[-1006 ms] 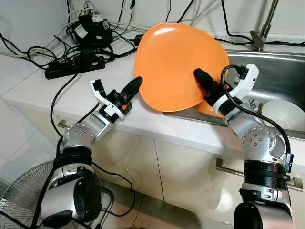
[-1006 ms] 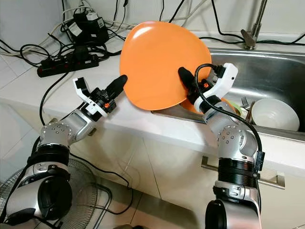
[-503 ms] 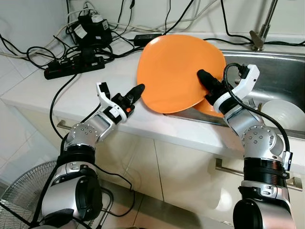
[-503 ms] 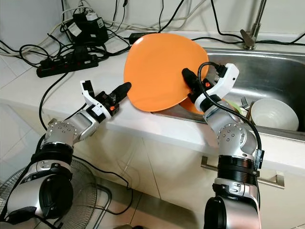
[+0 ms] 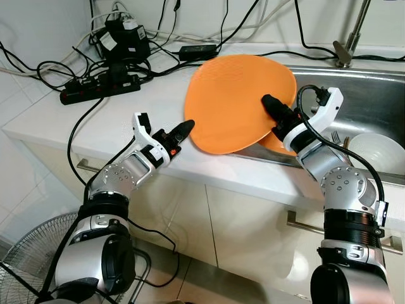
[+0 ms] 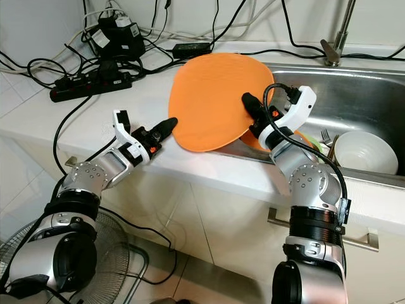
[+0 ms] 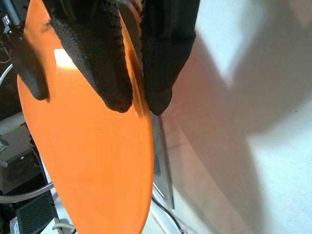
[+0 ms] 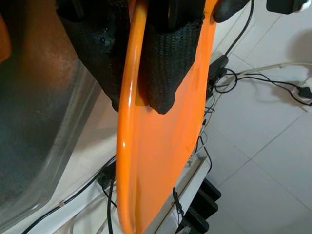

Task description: Kitchen organization

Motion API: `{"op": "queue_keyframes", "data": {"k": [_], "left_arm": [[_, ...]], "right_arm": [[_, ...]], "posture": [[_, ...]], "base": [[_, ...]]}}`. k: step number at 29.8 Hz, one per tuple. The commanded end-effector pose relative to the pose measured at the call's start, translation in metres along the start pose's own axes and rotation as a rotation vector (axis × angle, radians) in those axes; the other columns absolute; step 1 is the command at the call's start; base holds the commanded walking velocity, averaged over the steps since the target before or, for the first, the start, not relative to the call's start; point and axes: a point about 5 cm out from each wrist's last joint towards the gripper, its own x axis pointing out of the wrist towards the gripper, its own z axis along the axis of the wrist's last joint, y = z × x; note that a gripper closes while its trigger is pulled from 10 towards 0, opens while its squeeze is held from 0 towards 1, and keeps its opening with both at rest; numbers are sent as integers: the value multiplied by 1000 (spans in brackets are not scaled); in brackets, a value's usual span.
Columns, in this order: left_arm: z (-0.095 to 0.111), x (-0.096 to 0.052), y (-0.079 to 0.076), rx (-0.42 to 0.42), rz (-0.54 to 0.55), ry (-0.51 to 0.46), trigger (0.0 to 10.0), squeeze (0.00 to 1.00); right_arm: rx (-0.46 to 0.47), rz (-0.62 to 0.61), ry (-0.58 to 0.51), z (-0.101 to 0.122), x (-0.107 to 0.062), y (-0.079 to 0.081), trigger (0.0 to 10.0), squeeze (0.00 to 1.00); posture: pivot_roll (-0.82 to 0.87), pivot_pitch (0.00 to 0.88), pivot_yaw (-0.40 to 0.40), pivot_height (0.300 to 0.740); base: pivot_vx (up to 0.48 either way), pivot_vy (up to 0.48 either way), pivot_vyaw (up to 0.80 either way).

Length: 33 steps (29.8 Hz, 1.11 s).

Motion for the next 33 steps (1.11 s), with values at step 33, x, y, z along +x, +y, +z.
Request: {"op": "queue_keyframes", "data": {"k": [33], "left_arm": [[-11,-1,-20,475,-11,137,10000,1000]], "right_arm": [[14,-577,-345,34,-9,-71,0,0]], "posture": [[-109,0,133,740]], "base": [[0,0,0]]}}
